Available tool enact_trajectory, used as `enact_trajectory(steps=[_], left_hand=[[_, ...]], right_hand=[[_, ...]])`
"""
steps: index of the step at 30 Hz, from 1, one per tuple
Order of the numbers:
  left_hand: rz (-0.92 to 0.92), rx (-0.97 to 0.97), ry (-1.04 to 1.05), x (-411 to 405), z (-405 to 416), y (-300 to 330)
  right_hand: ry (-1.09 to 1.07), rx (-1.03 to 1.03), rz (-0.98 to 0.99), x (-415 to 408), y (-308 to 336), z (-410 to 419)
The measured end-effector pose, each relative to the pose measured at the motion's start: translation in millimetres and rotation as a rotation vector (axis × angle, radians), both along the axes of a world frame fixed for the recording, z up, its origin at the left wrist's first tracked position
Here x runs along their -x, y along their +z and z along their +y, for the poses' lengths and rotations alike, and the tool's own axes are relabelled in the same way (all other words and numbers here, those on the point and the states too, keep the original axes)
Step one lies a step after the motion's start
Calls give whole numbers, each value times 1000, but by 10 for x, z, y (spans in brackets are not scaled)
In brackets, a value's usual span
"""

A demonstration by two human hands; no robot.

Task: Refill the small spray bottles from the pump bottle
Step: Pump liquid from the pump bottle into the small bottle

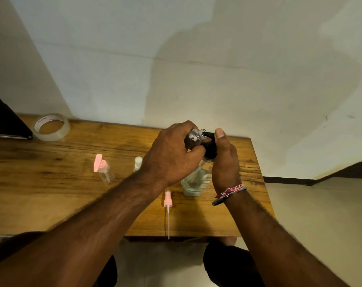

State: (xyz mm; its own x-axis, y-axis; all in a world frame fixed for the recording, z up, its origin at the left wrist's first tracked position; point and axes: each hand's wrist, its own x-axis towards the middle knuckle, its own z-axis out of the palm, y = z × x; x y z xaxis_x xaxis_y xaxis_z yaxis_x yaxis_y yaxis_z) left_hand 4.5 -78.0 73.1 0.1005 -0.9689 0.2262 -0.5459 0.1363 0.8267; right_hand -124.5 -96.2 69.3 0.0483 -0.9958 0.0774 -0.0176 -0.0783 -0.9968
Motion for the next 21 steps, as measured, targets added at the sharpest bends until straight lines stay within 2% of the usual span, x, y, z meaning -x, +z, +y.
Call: enact_trajectory(steps=[21], left_hand=[[13, 0, 8, -13, -5, -35]], right_hand=[[-24, 18, -10, 6, -61, -16]])
